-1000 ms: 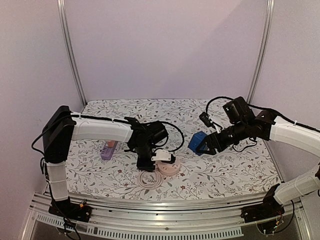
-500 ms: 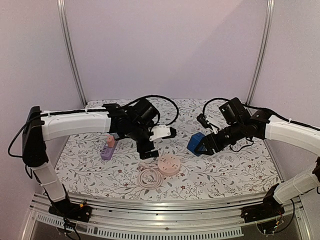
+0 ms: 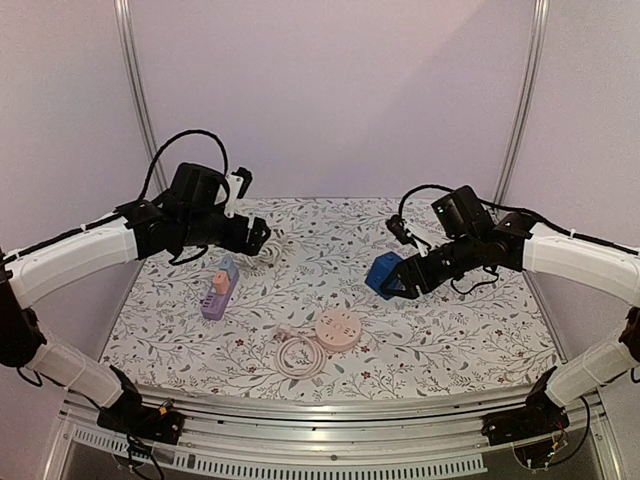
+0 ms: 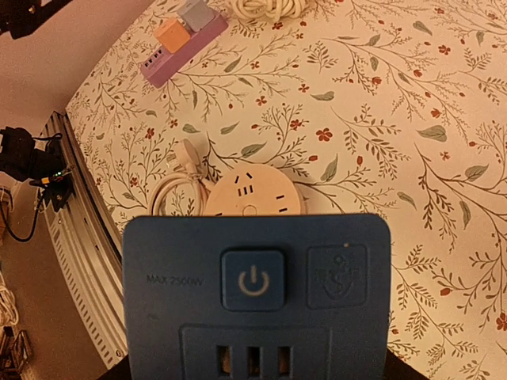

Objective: Insert the plug

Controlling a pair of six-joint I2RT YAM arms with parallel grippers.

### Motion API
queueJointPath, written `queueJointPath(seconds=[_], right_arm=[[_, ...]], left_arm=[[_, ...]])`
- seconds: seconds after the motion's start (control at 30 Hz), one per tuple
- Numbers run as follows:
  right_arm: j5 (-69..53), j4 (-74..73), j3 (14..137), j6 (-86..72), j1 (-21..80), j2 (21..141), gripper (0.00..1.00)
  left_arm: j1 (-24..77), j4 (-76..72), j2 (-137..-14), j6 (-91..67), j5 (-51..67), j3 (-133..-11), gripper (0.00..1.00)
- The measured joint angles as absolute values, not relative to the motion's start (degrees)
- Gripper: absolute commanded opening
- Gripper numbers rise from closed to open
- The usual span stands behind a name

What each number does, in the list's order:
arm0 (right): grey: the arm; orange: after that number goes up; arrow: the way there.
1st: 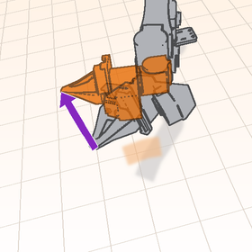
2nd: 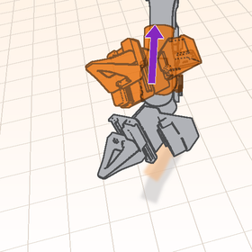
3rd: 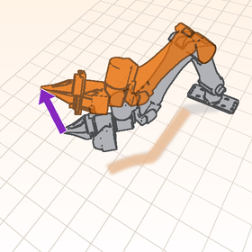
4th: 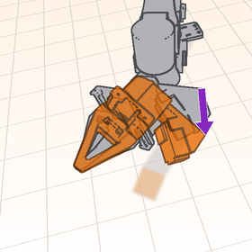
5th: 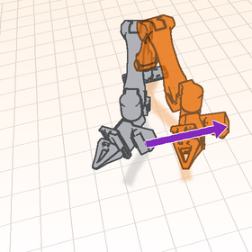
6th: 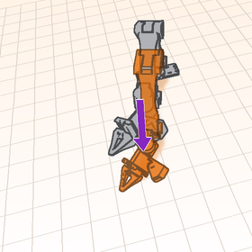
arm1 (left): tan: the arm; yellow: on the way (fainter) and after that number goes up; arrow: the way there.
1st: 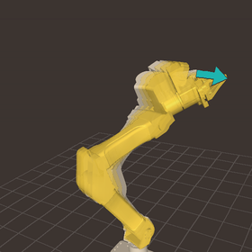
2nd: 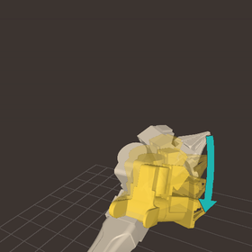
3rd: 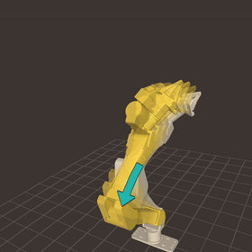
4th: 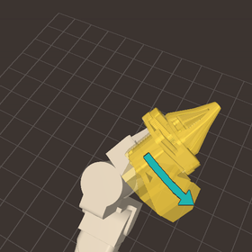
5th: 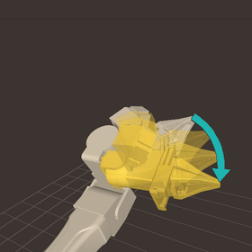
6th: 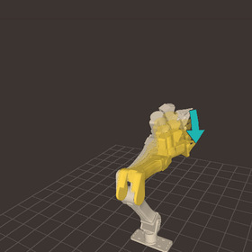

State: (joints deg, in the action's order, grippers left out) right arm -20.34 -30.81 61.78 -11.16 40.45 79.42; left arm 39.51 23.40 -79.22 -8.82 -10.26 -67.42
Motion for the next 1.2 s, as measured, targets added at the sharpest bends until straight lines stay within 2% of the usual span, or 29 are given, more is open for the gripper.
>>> queueJointPath(seconds=[0.13, 0.4, 0.87, 1.2], right_arm=[[-20.2, -30.6, 64.1, -8.9, 41.3, 81.5, 0.00], [-20.1, -29.7, 65.2, -5.9, 46.0, 87.0, 0.00], [-20.4, -27.7, 65.2, -3.8, 48.0, 95.9, 0.00], [-20.2, -25.8, 65.3, -4.8, 48.0, 100.0, 0.00]], left_arm=[[37.6, 23.6, -74.0, -16.4, -15.0, -60.1, 1.00], [36.6, 24.7, -58.1, -28.1, -23.0, -56.8, 0.99], [34.8, 37.8, -56.9, -33.1, -10.8, -57.8, 0.99], [37.7, 42.1, -55.8, -33.2, -7.9, -57.8, 0.94]])
